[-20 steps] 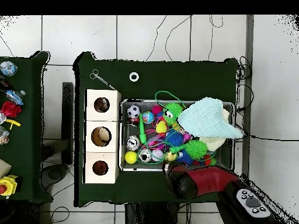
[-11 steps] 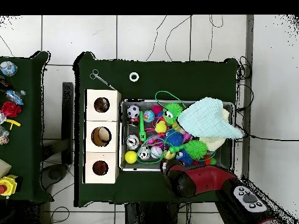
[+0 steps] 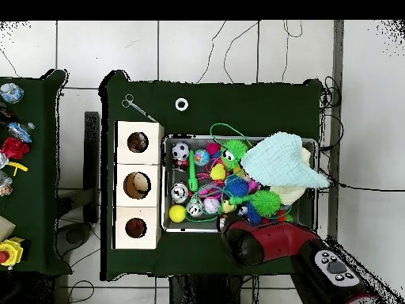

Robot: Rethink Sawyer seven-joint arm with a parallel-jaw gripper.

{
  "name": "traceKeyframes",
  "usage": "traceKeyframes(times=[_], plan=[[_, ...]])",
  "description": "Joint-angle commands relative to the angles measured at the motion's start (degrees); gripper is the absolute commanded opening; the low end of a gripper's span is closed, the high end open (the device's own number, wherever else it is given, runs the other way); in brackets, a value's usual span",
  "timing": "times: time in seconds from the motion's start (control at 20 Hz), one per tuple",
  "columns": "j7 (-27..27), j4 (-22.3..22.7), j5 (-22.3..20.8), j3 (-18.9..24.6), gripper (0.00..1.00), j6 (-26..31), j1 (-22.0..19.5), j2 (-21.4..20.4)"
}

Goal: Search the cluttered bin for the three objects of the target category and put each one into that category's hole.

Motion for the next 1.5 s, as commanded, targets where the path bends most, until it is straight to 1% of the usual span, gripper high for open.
traceKeyframes(times=[0.05,0.15,0.3,0.35,0.45,0.6,0.75,1.1,1.3,1.5], plan=[[4.0,-1.1,4.6,3.8,0.00,3.3,1.1,-7.3],[2.6,0.3,5.6,5.2,0.00,5.5,0.7,-10.2],[0.3,2.8,8.8,7.7,0.00,10.0,-0.7,-15.0],[-0.2,2.9,9.9,8.2,0.00,11.5,-0.8,-16.1],[-1.6,3.2,10.7,9.0,0.00,13.0,-1.3,-17.4],[-2.7,2.0,11.1,9.9,0.00,13.9,-1.6,-17.0],[-1.9,0.2,11.3,8.7,0.00,15.3,-0.1,-16.5],[-1.5,-1.8,13.2,7.2,0.00,19.9,2.6,-17.4],[-1.9,-1.7,13.3,7.3,0.00,19.8,2.5,-17.5],[-1.0,-2.5,12.2,6.3,0.00,18.0,3.0,-15.8]])
